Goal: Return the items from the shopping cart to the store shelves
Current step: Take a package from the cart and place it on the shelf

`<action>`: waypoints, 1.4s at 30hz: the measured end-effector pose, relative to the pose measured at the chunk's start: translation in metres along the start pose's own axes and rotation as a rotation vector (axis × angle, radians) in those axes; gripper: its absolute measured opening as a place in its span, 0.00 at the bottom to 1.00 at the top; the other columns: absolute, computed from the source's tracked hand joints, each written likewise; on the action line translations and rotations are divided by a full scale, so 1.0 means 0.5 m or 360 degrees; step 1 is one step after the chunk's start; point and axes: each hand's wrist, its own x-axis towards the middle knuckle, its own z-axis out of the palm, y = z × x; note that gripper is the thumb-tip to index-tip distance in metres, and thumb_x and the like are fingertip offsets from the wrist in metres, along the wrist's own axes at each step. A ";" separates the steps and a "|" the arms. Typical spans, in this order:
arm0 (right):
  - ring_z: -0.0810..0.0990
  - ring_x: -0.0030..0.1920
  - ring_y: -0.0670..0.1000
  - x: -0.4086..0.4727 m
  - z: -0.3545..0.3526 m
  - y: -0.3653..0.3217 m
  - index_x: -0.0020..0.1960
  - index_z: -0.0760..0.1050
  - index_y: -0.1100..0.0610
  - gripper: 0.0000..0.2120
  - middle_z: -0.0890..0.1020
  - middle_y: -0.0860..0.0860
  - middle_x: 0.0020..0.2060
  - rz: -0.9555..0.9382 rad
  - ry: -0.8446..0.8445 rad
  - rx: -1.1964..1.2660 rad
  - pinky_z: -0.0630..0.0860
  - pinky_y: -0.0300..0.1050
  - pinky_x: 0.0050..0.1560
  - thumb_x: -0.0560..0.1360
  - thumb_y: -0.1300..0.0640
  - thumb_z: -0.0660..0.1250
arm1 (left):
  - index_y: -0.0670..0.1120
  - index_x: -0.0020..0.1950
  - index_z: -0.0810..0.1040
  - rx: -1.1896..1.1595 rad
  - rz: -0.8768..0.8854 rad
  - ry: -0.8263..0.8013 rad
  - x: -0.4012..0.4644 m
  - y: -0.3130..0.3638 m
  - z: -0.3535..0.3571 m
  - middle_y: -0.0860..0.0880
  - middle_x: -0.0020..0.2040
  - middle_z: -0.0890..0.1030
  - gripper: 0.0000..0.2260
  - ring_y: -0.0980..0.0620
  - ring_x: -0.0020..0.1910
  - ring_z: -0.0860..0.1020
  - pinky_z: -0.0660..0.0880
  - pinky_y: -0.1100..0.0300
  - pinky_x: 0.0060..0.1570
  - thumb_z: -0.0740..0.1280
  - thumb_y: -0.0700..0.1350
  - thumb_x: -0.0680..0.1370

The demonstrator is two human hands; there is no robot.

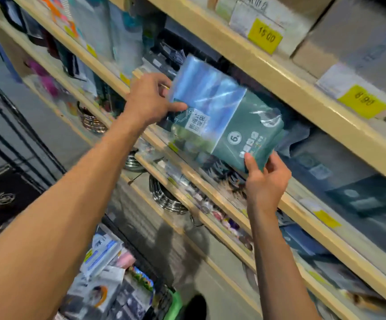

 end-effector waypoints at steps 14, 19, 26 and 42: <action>0.72 0.42 0.49 0.152 -0.001 0.016 0.50 0.78 0.58 0.12 0.75 0.46 0.38 0.0202 0.0489 -0.0531 0.67 0.37 0.43 0.72 0.54 0.76 | 0.41 0.57 0.78 0.0338 0.0276 0.0135 0.118 0.070 0.159 0.44 0.52 0.83 0.21 0.43 0.52 0.80 0.74 0.54 0.48 0.78 0.51 0.71; 0.69 0.41 0.51 0.151 0.005 0.035 0.46 0.75 0.59 0.14 0.74 0.48 0.35 0.0282 0.0443 -0.0693 0.66 0.42 0.42 0.73 0.51 0.75 | 0.38 0.57 0.77 0.0585 0.0250 0.0038 0.131 0.081 0.172 0.39 0.56 0.82 0.16 0.39 0.56 0.80 0.76 0.51 0.55 0.75 0.45 0.75; 0.72 0.42 0.51 0.137 -0.014 0.047 0.43 0.71 0.56 0.14 0.76 0.50 0.41 0.0243 0.0568 -0.0686 0.71 0.44 0.45 0.73 0.51 0.75 | 0.39 0.55 0.78 0.0429 0.0213 0.0013 0.132 0.079 0.191 0.41 0.53 0.81 0.19 0.42 0.52 0.80 0.75 0.55 0.46 0.79 0.48 0.71; 0.79 0.51 0.61 0.092 -0.286 0.125 0.54 0.75 0.64 0.12 0.82 0.60 0.49 0.0264 0.1149 -0.0858 0.71 0.49 0.49 0.80 0.54 0.63 | 0.40 0.51 0.79 0.0335 0.0611 -0.0551 -0.048 0.137 0.426 0.43 0.46 0.84 0.20 0.45 0.46 0.82 0.80 0.49 0.48 0.78 0.53 0.70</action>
